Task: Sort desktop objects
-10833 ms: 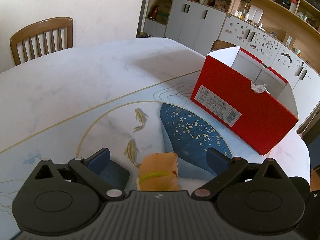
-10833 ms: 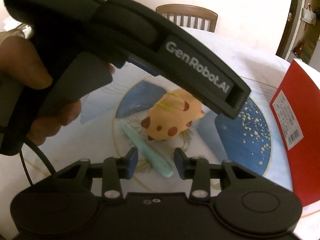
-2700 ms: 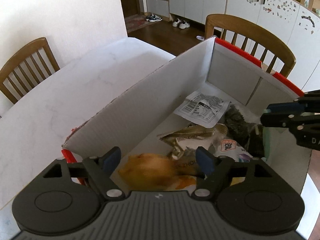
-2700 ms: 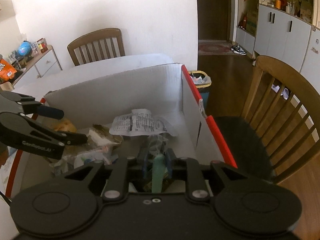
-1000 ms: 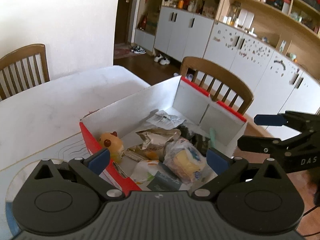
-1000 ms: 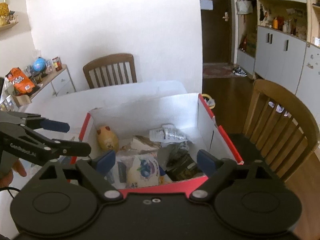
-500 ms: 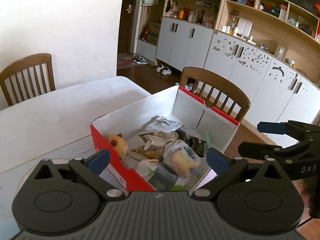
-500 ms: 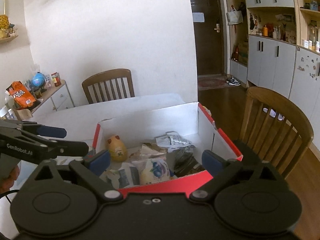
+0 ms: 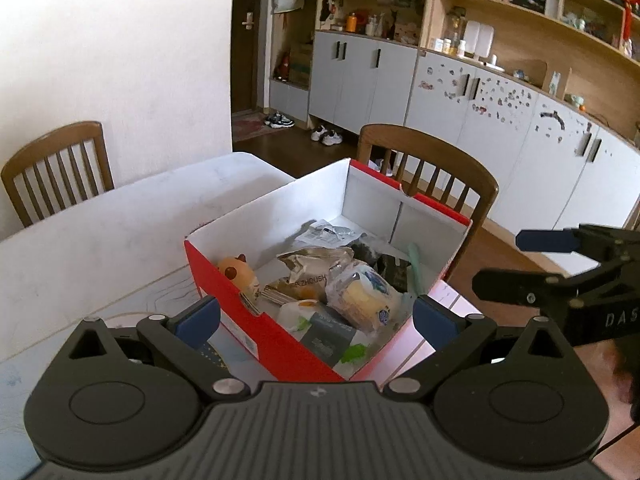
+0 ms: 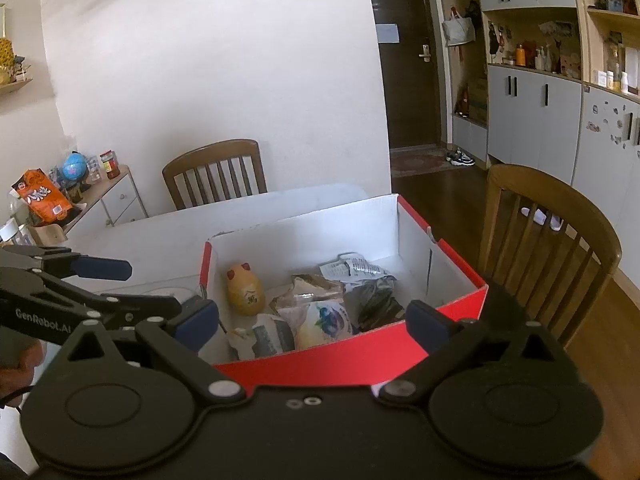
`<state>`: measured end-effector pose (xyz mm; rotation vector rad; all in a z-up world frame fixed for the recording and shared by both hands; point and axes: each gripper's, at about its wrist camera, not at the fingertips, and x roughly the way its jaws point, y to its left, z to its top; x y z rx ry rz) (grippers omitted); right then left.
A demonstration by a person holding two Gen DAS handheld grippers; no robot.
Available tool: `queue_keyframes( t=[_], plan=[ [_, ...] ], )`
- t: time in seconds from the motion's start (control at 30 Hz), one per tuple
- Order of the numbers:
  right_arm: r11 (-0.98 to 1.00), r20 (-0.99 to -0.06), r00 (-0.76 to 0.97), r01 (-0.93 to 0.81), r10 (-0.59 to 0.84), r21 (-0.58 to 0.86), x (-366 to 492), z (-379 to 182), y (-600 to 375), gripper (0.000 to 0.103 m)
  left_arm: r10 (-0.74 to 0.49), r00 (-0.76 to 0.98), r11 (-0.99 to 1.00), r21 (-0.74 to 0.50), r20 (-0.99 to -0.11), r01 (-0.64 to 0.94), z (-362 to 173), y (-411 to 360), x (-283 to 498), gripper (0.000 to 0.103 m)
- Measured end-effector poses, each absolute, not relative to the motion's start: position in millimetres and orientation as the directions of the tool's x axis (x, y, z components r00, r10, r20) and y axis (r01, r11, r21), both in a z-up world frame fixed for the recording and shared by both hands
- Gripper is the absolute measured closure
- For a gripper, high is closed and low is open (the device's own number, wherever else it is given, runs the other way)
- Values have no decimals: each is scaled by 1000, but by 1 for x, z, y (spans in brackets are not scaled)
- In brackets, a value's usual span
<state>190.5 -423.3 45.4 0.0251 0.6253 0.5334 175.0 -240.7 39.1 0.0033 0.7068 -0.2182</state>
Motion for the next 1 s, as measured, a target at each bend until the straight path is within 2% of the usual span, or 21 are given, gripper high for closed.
queue_keyframes(
  t=[0.27,1.0],
  plan=[
    [871,-559,681,-456,474,183,183,43,-422,2,-221,718,974,-115,-660,195,34,-238,171,0],
    [882,-566,687,-434,456,182,178,42,-416,2,-188,730,982,-111,-656,153,33,-227,162,0]
  ],
)
